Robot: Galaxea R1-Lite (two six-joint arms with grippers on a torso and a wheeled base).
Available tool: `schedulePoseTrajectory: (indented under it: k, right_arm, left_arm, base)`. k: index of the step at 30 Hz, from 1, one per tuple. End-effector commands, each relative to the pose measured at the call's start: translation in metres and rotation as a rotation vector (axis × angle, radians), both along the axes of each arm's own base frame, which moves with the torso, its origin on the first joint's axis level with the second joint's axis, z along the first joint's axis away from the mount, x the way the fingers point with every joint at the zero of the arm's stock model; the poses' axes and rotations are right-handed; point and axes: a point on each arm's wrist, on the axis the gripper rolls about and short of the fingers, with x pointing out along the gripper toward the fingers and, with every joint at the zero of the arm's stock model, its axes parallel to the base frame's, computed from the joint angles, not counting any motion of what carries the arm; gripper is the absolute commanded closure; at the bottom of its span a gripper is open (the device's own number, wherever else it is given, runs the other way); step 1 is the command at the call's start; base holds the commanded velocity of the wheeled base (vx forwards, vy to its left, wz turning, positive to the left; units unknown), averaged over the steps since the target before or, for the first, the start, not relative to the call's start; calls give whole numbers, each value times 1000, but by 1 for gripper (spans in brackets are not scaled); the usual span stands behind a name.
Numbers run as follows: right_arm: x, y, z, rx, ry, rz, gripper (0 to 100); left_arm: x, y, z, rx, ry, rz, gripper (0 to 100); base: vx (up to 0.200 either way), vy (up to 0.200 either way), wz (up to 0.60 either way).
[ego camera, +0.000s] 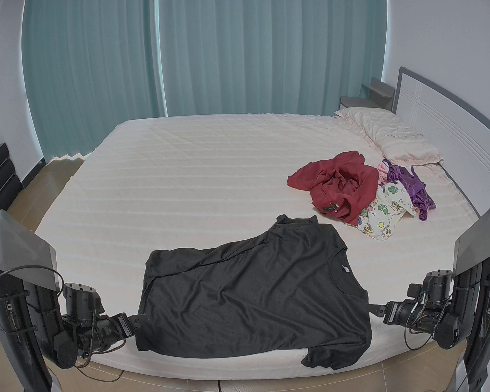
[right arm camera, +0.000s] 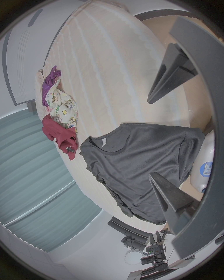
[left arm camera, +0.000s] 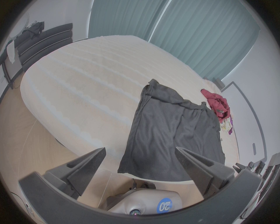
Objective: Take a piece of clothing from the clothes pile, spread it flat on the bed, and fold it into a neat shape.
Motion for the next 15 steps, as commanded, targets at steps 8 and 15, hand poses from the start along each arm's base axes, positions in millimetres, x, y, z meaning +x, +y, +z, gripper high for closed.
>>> schedulePoseTrajectory:
  k: [8,15]
  right_arm:
    - [2,5,6,9,-36,17,0]
    - [1,8,4,9,-25,29,0]
  left_arm:
    - [3,4,4,-49,-36,52,0]
    - [3,4,3,-49,-35,52,0]
  base:
    - [75,0,0]
    - [200,0,0]
